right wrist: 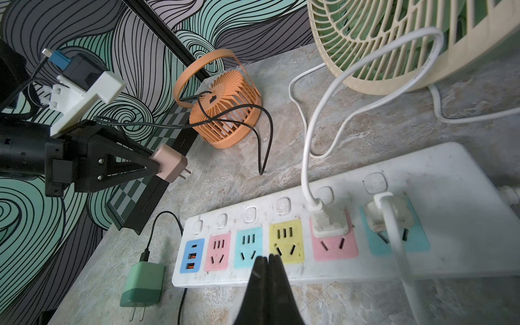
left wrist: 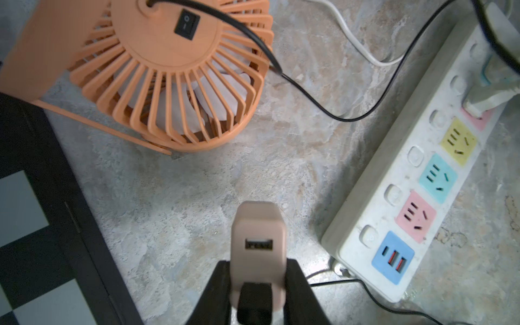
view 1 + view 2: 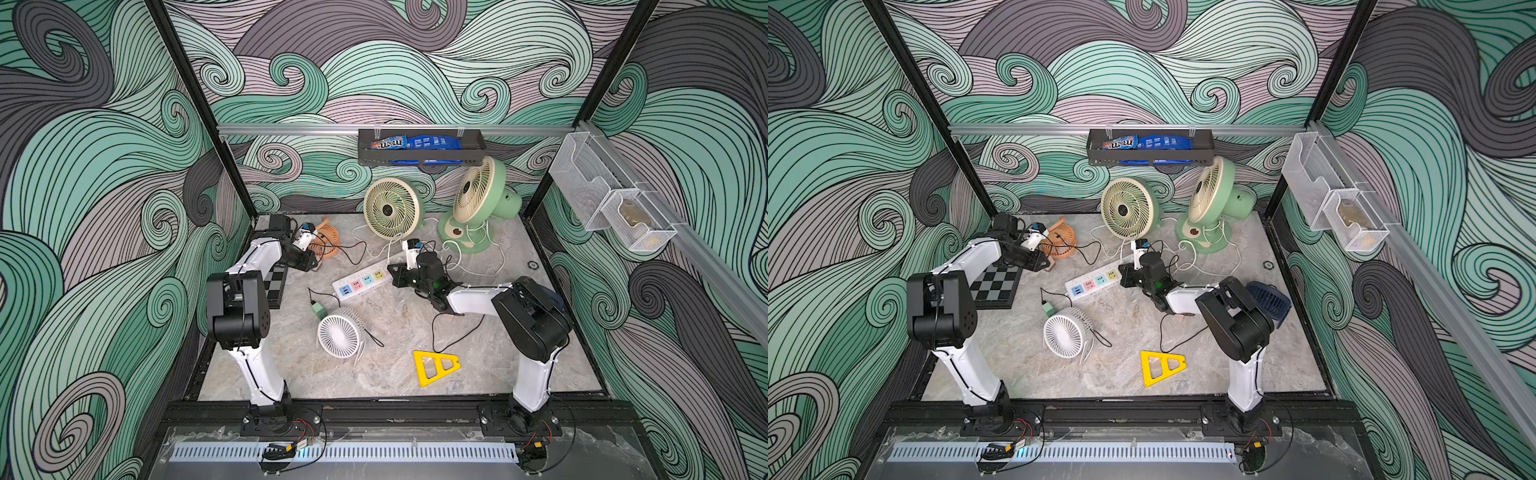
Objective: Unplug the desk fan from the power strip
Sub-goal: Place the plug at the center of the board.
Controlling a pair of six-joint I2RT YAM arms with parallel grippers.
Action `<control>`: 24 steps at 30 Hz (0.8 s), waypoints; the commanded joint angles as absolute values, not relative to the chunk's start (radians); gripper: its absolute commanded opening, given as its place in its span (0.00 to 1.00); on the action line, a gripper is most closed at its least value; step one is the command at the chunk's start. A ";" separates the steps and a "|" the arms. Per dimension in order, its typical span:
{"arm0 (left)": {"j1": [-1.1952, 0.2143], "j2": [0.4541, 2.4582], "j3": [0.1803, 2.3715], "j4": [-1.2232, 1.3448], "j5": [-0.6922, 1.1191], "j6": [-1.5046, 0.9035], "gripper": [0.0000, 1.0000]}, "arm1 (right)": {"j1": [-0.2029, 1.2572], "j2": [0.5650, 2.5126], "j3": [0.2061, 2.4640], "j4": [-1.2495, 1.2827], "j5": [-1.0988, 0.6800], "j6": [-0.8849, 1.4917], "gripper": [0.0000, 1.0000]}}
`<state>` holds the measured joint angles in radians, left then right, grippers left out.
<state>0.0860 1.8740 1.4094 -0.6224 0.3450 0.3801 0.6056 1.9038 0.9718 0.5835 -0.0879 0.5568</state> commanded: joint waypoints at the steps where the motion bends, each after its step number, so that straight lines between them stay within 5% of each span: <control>1: 0.092 1.881 1.405 -0.640 0.376 0.377 0.03 | 0.602 1.889 0.968 0.595 -0.096 0.548 0.05; 24: 0.098 1.948 1.418 -0.691 0.340 0.412 0.29 | 0.577 1.877 0.951 0.604 -0.099 0.549 0.06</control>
